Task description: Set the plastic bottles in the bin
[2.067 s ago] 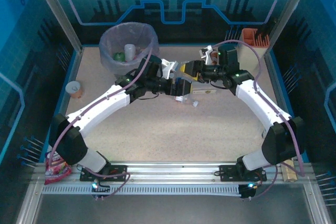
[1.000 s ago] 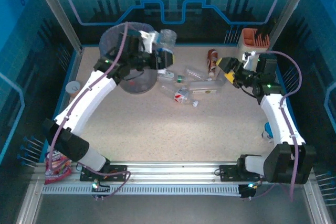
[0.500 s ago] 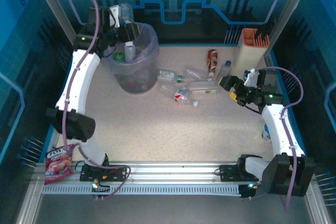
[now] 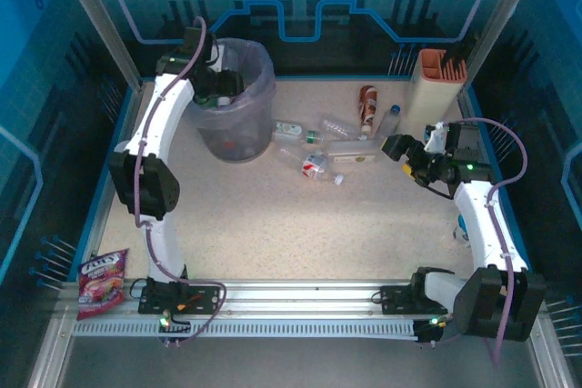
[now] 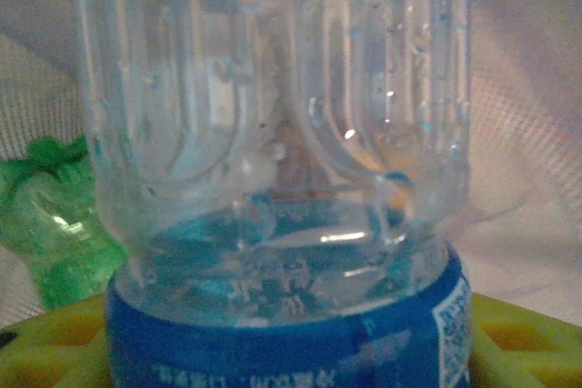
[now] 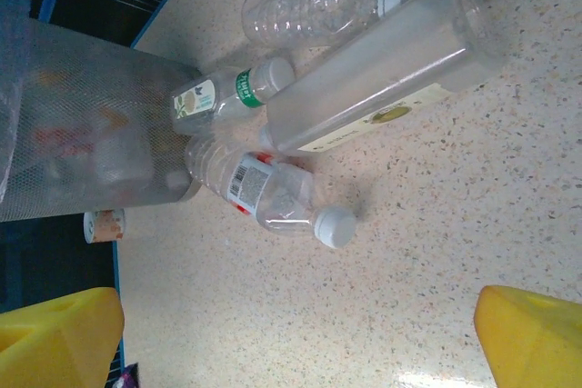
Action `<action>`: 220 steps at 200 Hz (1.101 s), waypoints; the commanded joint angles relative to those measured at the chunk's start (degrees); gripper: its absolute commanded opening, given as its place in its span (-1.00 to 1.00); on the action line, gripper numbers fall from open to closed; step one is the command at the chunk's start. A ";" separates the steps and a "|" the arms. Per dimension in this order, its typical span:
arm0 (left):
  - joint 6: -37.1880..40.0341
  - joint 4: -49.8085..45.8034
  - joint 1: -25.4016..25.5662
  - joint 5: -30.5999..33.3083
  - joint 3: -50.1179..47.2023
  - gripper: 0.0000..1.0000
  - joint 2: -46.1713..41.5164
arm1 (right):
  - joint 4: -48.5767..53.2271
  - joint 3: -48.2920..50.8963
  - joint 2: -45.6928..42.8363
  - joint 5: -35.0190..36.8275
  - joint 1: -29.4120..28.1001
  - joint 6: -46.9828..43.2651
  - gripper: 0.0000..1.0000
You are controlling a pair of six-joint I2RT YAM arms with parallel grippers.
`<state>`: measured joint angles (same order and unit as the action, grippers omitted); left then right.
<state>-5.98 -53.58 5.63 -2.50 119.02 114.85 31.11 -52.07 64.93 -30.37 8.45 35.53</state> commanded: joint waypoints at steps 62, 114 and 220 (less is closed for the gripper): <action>1.62 0.67 0.17 -1.87 -8.54 0.58 0.50 | 0.58 4.46 0.92 9.63 -0.36 10.58 0.99; 2.71 -0.81 0.16 -0.80 -6.26 0.99 -1.62 | -3.96 5.39 3.38 20.27 -8.87 25.18 0.99; 8.62 -7.70 0.08 1.74 5.39 0.99 -6.97 | -18.09 -1.87 24.06 34.45 -16.45 46.60 0.94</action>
<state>0.10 -57.25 5.52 -2.11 121.43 111.42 17.80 -50.13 85.08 -0.71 -7.31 76.01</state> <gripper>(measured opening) 0.992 0.973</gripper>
